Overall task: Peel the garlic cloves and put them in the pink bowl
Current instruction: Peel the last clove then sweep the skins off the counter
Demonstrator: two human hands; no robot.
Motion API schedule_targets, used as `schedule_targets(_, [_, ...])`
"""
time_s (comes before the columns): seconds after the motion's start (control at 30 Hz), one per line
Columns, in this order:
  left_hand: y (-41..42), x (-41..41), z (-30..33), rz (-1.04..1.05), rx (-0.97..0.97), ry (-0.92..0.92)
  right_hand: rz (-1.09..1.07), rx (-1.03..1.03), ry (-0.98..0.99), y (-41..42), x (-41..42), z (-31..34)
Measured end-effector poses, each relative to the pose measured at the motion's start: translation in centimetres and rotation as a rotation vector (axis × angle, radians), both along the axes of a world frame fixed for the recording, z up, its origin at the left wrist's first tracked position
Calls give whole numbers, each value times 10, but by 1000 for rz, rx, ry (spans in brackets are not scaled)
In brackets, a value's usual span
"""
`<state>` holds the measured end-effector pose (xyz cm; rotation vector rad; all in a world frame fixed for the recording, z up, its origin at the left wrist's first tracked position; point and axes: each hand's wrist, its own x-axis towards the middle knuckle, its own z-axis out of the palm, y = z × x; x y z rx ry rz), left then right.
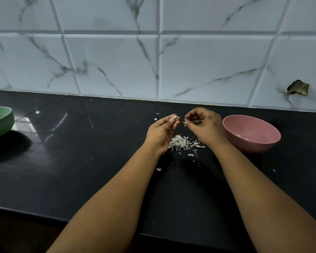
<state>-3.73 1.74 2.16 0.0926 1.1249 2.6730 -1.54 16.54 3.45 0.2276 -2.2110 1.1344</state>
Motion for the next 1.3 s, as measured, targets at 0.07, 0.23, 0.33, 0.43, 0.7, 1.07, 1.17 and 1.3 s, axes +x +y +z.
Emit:
schedule_targets(0.07, [0,0,0,5,-9,0,-15,47,-38,3,-1,1])
schedule_targets(0.23, [3,2,0,31,-56,17,-59,275,-56,9,2,4])
schedule_targets(0.33, [3,2,-2,42,-87,50,-83,292,-116,12,2,7])
schedule_targets(0.43, [4,1,-4,64,-148,95,-97,310,-217,13,2,10])
schedule_targets(0.7, [8,-2,-12,126,-379,199,-44,248,-244,10,4,10])
schedule_targets(1.07, [8,3,-17,341,-997,638,58,-113,-302,-3,2,5])
schedule_targets(1.17, [7,4,-14,344,-982,681,144,-370,-466,-4,3,6])
schedule_targets(1.3, [7,5,-12,342,-1006,749,309,-692,-697,-3,6,12])
